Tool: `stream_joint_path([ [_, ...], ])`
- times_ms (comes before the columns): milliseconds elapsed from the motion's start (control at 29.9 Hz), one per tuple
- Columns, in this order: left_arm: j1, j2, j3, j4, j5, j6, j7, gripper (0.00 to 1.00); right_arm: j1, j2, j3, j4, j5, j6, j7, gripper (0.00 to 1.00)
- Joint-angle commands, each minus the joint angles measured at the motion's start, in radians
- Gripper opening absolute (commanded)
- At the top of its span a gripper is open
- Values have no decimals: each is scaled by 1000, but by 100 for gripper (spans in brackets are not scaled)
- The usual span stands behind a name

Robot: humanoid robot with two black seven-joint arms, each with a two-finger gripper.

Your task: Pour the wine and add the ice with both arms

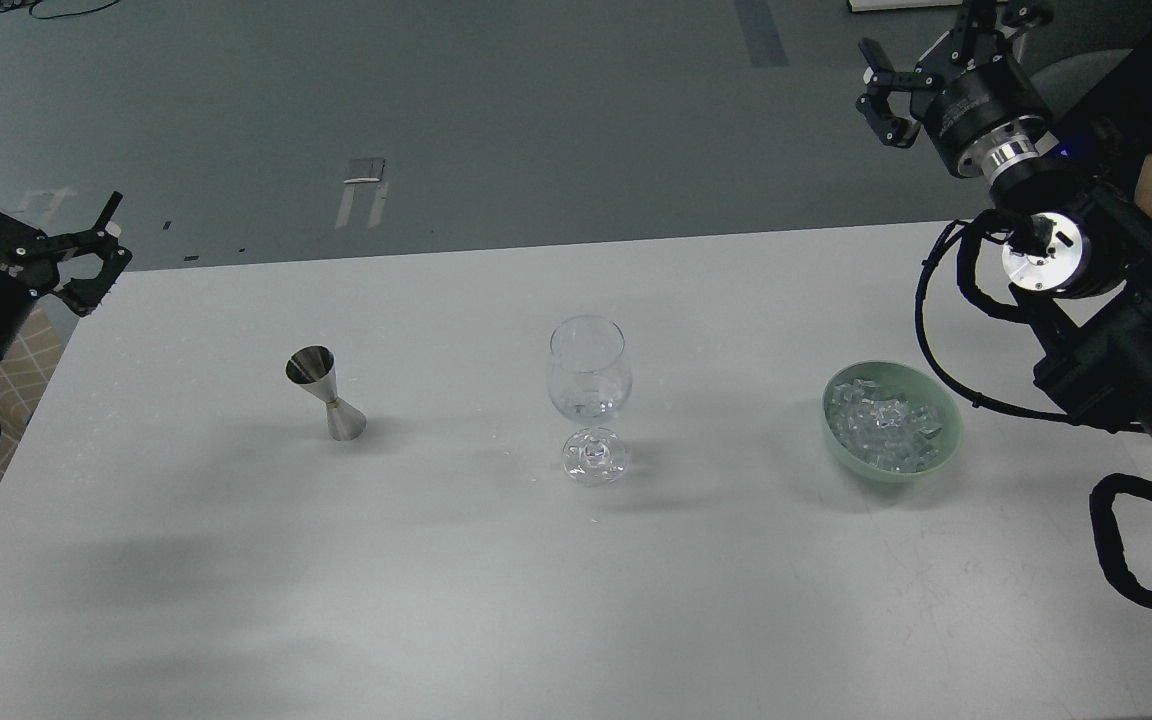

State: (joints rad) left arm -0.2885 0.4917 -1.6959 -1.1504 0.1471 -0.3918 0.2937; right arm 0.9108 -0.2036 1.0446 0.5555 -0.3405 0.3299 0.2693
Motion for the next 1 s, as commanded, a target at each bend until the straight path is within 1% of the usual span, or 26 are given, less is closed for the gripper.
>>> stream_joint_path([
  [0,-58,-2,28,66,2,10,-1,98,-4,3,0,0,0,-2,1,100],
  [33,-73,-2,41,78,2,11,-1,98,-4,3,0,0,0,-2,1,100],
  [167,-173,1,163,173,0,1,-4,98,-3,3,0,0,-3,-2,1,100],
  [234,-211,-1,209,202,0,-27,-13,98,-3,3,0,0,-6,-2,1,100],
  [267,-228,-4,234,207,2,-47,-28,98,-1,4,0,0,-8,-2,1,100],
  [301,-234,-4,246,208,2,-52,-36,98,0,4,0,0,-8,-2,1,100],
  [334,-248,-4,274,210,6,-58,-54,98,3,1,0,0,-8,-3,1,100],
  [434,-294,-2,349,218,86,-58,-87,98,5,-5,-1,0,-9,-2,1,100],
  [501,-308,-4,363,234,132,-61,-93,98,5,-7,-3,0,-11,0,1,100],
  [568,-322,-5,364,254,190,-75,-100,98,8,-8,-34,6,-20,1,1,100],
  [601,-337,-10,364,276,215,-94,-107,98,13,-13,-66,11,-25,1,4,100],
  [635,-349,-24,367,305,229,-97,-119,98,13,-23,-90,17,-25,1,7,100],
  [668,-350,-24,367,305,229,-97,-119,98,13,-23,-90,17,-25,1,7,100],
  [735,-374,-42,377,368,238,-97,-148,98,14,-31,-106,32,-25,1,8,100],
  [768,-380,-44,383,383,238,-97,-154,98,14,-33,-106,35,-25,1,8,100],
  [835,-405,-45,430,437,239,-97,-176,98,16,-31,-107,38,-25,1,8,100],
  [869,-405,-45,430,437,239,-97,-176,98,16,-31,-107,38,-25,1,8,100],
  [969,-454,-68,484,489,224,-97,-177,98,19,-36,-107,66,-25,0,8,100],
])
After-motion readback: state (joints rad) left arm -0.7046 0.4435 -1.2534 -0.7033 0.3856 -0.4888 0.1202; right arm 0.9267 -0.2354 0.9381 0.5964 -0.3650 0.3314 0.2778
